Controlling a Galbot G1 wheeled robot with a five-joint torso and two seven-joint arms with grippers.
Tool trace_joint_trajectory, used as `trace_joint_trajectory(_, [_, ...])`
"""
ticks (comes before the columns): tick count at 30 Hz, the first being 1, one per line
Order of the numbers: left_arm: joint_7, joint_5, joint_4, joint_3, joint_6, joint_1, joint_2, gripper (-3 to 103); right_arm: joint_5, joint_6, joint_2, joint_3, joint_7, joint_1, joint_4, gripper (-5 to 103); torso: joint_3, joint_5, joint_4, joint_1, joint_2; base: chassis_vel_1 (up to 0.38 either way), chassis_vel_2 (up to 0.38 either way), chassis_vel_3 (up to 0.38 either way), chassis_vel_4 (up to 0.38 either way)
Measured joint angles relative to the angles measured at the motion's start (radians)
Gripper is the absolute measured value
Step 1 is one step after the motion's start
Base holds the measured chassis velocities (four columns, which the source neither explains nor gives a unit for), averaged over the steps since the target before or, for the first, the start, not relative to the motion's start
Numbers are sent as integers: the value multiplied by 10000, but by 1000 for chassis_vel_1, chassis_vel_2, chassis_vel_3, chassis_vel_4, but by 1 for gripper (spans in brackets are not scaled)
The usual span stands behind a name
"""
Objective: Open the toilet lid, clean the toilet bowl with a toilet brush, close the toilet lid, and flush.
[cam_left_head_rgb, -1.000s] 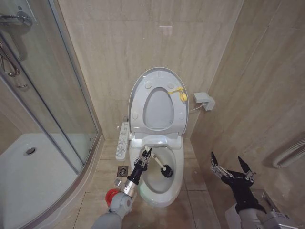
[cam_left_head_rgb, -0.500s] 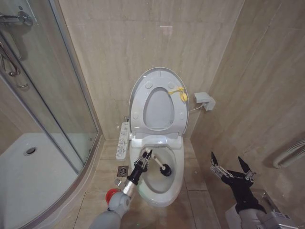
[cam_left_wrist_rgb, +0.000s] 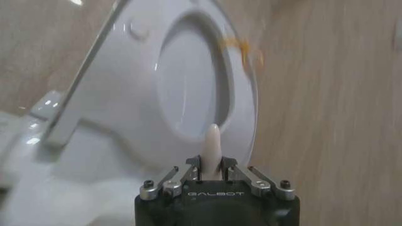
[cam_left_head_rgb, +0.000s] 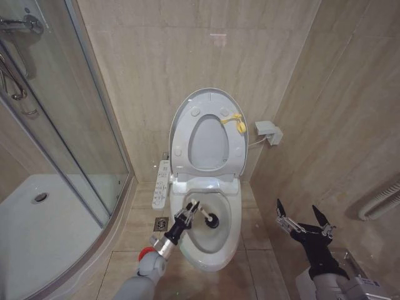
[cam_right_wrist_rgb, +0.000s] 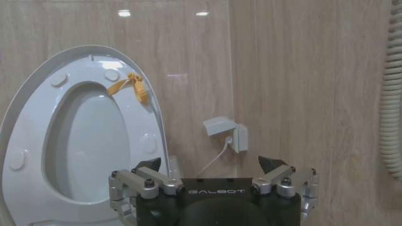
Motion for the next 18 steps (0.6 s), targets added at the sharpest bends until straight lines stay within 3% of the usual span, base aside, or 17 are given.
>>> trace_joint_trajectory(2, [-61,-661,-381,228,213,0,4,22,0,0,0,0,0,0,0,100,0,1,0,0,0,0,0,0,0])
trace_joint_trajectory(5, [78,-580,-271,242,221,-45,-16,22,0,0,0,0,0,0,0,100,-1,3,3,0,0,0,0,0,0])
trace_joint_trajectory(8, [561,285,452,-92,-73,-76,-56,22,1,0,0,0,0,0,0,100,0,2,6,0,0,0,0,0,0])
trace_joint_trajectory(11, [640,812,757,-315,-260,-79,-71,22,0,0,0,0,0,0,0,100,0,2,7,0,0,0,0,0,0])
trace_joint_trajectory(14, [518,1784,937,-511,-503,-224,22,22,0,0,0,0,0,0,0,100,0,-3,2,0,0,0,0,0,0])
trace_joint_trajectory(18, [82,1752,595,-385,-424,-636,415,22,0,0,0,0,0,0,0,100,0,1,1,0,0,0,0,0,0])
